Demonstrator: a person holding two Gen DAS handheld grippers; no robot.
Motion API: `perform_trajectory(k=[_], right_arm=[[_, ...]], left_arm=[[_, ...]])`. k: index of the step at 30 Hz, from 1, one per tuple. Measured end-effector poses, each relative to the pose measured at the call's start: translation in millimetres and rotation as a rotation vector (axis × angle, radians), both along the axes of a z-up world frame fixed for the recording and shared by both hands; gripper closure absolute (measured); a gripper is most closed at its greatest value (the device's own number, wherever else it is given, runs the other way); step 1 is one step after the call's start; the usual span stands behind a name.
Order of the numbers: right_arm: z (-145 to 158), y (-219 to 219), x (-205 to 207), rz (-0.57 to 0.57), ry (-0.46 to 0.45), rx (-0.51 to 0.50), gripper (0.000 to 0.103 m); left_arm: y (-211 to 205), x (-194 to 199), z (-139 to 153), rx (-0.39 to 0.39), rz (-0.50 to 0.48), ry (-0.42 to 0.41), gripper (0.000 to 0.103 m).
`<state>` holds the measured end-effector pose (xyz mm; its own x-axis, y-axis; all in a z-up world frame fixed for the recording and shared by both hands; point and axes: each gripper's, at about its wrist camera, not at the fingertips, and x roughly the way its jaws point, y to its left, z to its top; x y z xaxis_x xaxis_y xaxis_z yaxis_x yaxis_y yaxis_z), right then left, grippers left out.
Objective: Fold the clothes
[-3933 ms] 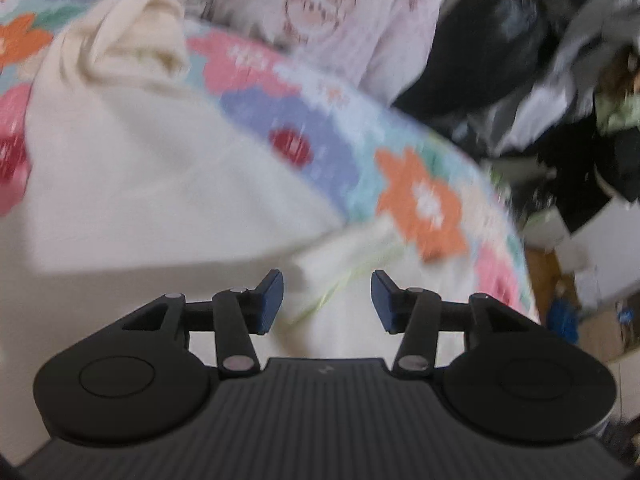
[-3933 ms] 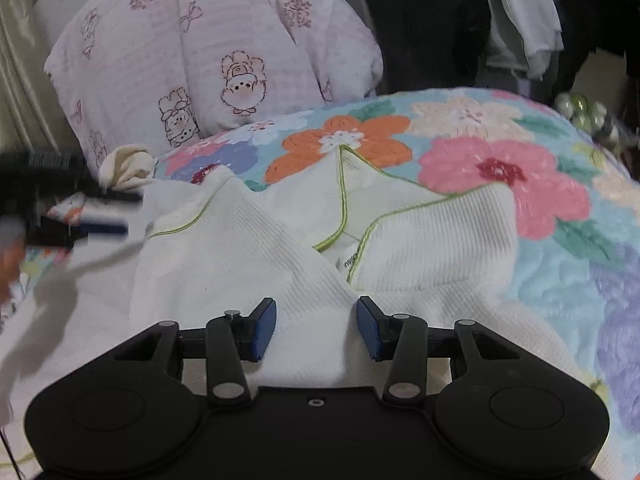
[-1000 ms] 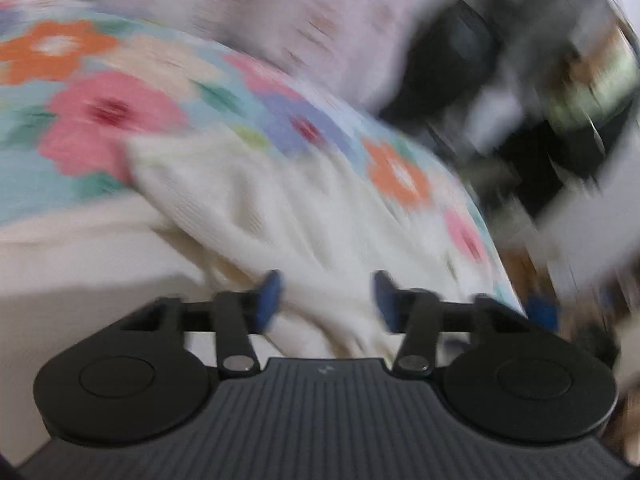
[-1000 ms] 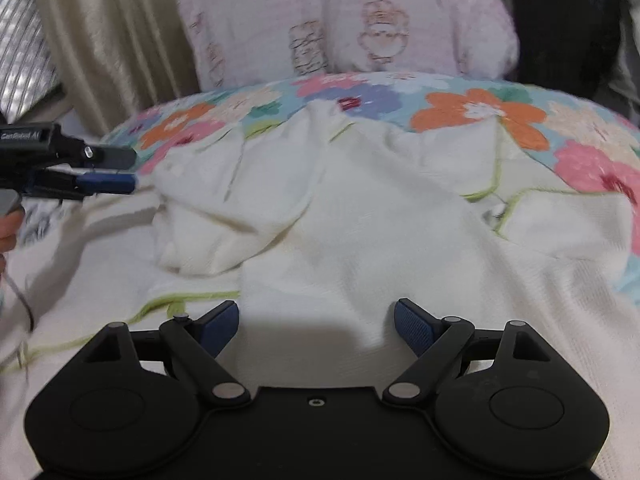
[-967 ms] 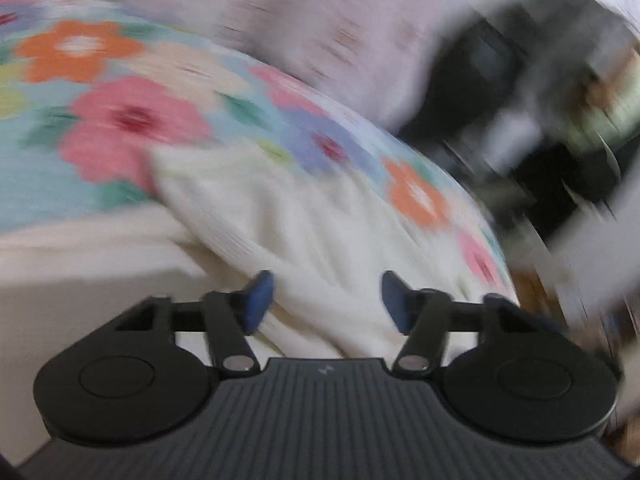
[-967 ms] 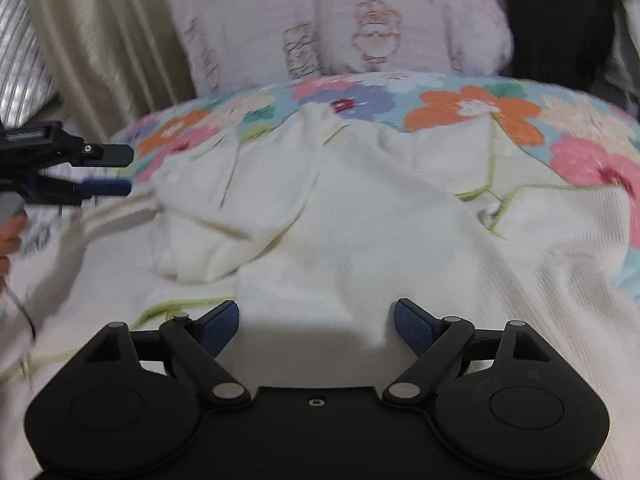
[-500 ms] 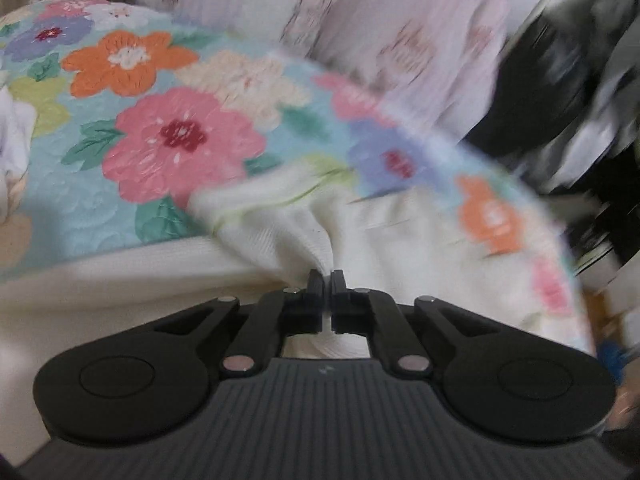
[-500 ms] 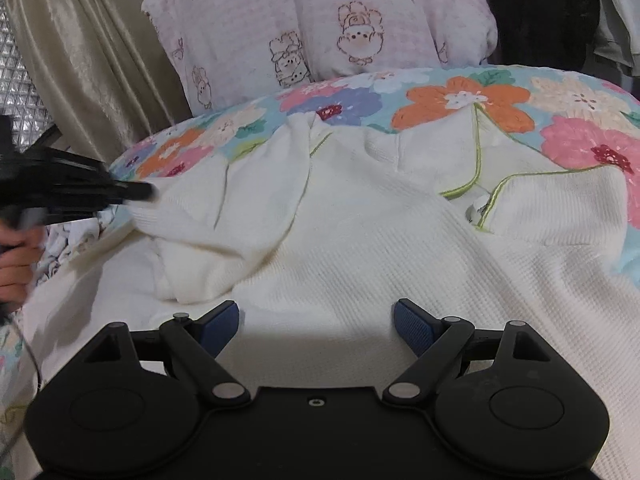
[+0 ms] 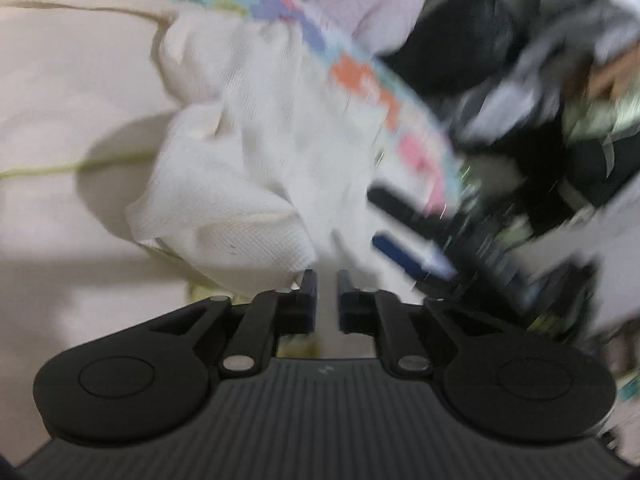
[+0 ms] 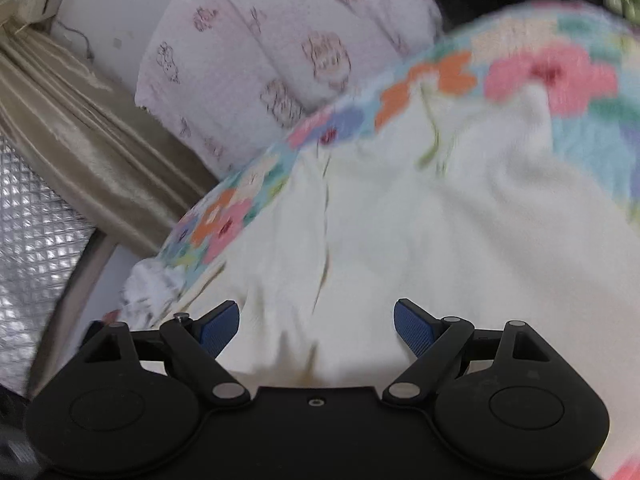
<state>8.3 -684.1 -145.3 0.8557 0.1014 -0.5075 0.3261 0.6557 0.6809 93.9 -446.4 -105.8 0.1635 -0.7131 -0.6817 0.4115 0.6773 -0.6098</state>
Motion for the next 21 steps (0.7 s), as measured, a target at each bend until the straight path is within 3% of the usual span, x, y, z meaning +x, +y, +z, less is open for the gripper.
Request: perform_trajectory(k=[2,6,8,11,13,15,17,19,21], right_arm=[[-7,9,-1,0.016,0.025,0.03,0.015],[0,35,-5,0.079,0.07,-0.056,0.015],[3,47,-5,0.124,0.074,-0.085,0.015],[1,65,2,0.211,0.078,-0.106,0.015],[-4,77,13,0.272,0.099,-0.145,0.015],[-12,85,26,0.302,0.116,-0.174,0.018],[-23,92,44,0.344,0.144,-0.184,0.027],[-22,106,55,0.38,0.136,-0.272,0.045],[-11,104,53,0.385,0.067,-0.29,0.084]], left_arm=[[14,-8,2,0.02,0.008,-0.063,0.076],[61,-13,13,0.028,0.07,-0.325,0.069],[82,-6,11,0.042,0.103,-0.401,0.058],[103,19,-4,0.022,0.109,-0.3,0.054],[107,33,-20,0.036,0.108,-0.208,0.052],[108,36,-35,0.074,0.085,-0.17,0.052],[108,28,-45,0.105,0.068,-0.177,0.052],[114,15,-49,0.091,0.06,-0.202,0.052],[115,4,-50,0.091,0.04,-0.26,0.051]])
